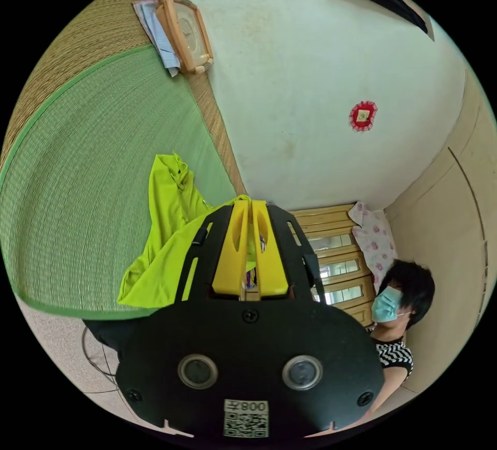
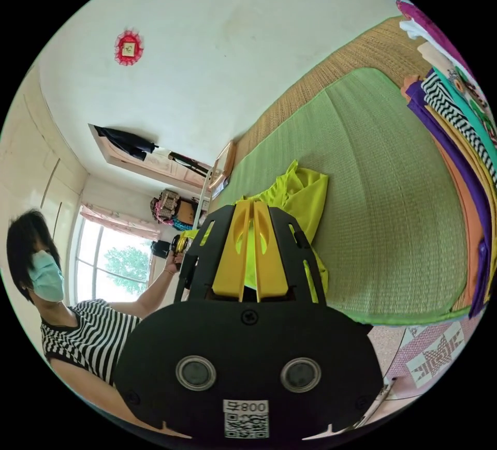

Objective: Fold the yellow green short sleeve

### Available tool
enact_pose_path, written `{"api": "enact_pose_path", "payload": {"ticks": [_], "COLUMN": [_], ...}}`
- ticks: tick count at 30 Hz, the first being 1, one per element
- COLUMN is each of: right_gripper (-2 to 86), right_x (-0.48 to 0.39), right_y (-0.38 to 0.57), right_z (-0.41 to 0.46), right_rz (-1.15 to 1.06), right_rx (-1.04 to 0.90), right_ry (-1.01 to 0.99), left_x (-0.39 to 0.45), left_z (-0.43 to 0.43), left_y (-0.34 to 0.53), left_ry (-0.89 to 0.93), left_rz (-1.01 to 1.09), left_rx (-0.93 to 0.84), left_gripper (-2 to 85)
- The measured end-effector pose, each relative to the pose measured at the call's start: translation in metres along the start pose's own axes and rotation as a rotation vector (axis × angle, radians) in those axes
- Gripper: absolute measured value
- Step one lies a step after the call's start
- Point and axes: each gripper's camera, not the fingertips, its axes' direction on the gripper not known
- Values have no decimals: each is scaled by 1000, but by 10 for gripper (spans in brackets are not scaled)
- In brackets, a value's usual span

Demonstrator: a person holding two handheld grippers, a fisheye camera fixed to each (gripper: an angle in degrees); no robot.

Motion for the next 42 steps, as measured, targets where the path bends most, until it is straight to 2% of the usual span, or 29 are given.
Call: {"api": "enact_pose_path", "payload": {"ticks": [13, 21, 31, 37, 42], "right_gripper": [10, 22, 60, 81, 81], "right_x": [140, 185, 224, 231, 235], "right_y": [-189, -248, -274, -282, -275], "right_z": [121, 151, 163, 168, 200], "right_rz": [184, 236, 292, 273, 247], "right_rx": [-150, -162, -127, -65, -87], "right_ry": [69, 59, -20, -39, -64], "left_x": [-94, -132, -139, -126, -126], "left_z": [118, 155, 199, 253, 312], "left_y": [-164, -217, -224, -217, -211], "left_ry": [-149, -110, -109, -142, -195], "left_rz": [-142, -183, -116, -4, 73], "left_rx": [-5, 68, 29, -95, -204], "left_gripper": [27, 60, 62, 65, 69]}}
